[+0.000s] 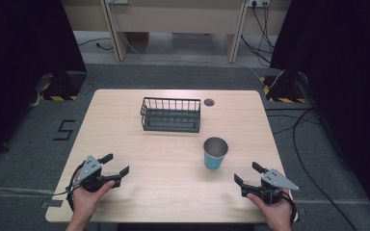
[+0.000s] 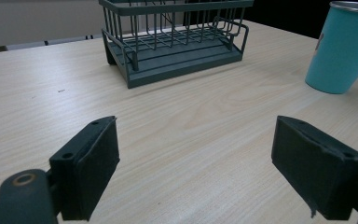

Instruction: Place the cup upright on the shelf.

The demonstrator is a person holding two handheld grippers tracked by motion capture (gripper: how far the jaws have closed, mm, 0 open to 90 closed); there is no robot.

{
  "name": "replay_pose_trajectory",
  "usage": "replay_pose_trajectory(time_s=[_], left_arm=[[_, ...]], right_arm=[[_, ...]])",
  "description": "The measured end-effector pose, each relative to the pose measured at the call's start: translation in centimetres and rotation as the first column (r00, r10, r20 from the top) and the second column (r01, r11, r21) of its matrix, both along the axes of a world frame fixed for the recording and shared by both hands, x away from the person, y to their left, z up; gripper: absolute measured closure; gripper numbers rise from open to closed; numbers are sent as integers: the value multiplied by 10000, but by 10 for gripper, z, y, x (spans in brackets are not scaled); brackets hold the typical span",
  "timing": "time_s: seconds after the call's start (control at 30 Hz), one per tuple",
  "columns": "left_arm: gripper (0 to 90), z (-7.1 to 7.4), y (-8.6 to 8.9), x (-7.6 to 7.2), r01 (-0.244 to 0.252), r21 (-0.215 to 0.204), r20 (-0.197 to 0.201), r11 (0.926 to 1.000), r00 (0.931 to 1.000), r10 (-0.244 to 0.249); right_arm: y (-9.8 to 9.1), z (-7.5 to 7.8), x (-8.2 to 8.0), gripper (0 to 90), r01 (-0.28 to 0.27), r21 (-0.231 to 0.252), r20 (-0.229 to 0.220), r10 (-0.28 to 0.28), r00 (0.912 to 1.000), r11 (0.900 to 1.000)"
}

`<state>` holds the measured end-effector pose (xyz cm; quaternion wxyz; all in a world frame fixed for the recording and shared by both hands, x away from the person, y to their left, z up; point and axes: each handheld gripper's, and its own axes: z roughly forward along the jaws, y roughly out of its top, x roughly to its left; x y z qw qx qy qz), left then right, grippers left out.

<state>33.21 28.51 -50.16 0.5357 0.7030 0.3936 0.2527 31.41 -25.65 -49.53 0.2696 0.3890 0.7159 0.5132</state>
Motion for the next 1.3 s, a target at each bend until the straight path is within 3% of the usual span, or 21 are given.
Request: replay_pose_trajectory(time_s=[0.47,0.77,1.3], left_arm=[[146,0,1,0,-98,-114,-30,9999,9999,98],[146,0,1,0,-80,-122,-9,9999,10000,80],[146,0,1,0,-62,-147,-18,9999,10000,62]], right_arm=[[32,3,22,184,-869,-265,8,870,9962,9959],[45,2,35,199,-945,-305,119,949,9954,9951],[69,1,61,158,-1215,-136,-94,1213,9926,9925]])
